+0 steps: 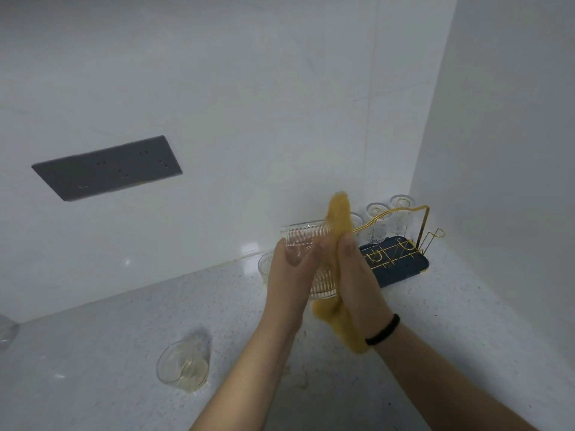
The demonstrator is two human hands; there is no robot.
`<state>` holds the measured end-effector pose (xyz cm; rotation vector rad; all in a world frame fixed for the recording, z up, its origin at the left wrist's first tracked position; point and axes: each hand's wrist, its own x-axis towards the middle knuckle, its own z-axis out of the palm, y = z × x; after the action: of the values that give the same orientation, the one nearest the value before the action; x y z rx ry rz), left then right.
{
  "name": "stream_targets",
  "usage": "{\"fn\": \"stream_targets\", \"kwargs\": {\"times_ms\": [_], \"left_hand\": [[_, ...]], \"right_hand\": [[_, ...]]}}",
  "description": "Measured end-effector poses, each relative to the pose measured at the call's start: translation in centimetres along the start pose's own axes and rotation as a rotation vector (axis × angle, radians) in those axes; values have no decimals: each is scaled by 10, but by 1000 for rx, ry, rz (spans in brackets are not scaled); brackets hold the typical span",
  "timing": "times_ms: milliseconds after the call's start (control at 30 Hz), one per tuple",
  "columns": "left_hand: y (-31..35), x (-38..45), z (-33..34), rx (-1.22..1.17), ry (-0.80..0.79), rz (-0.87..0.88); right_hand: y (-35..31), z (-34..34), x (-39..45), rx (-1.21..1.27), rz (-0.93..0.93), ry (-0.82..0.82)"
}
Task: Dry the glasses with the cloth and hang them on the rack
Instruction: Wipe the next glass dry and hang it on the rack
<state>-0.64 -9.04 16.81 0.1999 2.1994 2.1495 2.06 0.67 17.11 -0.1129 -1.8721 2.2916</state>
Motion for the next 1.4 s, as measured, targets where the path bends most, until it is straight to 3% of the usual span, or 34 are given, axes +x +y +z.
{"fn": "stream_targets", "kwargs": {"times_ms": [67,133,267,333,400,567,667,767,900,967,1100,1267,1400], "left_hand": [[0,-3,3,-134,-46,16],[-2,1,4,-101,-28,43],[3,2,5,91,107,75],[0,1,6,188,95,100],[-3,0,5,155,76,108],[2,-2,1,-89,-81,49],[1,7,2,9,-53,70],[1,12,2,150,64,57],[-2,1,6,154,53,-11],[-2,0,4,29,-24,-57],[0,-8,-7,-178,-245,-218],[-3,-6,-19,-74,-325,-203],[5,1,-30,24,-387,-113]], "right_hand": [[-7,-9,11,33,203,86],[-10,-11,13,11,284,104],[0,-4,1,-45,92,45],[5,2,-5,-157,-64,69],[7,7,-8,-206,-92,61],[-15,-6,10,-49,167,126],[-16,-8,12,55,279,144],[-1,-3,5,43,180,117],[9,9,-4,-195,-117,74],[3,5,-1,-150,-74,83],[-21,-19,20,-60,222,185],[-39,-30,26,17,144,121],[-54,-28,27,-164,162,-21]]}}
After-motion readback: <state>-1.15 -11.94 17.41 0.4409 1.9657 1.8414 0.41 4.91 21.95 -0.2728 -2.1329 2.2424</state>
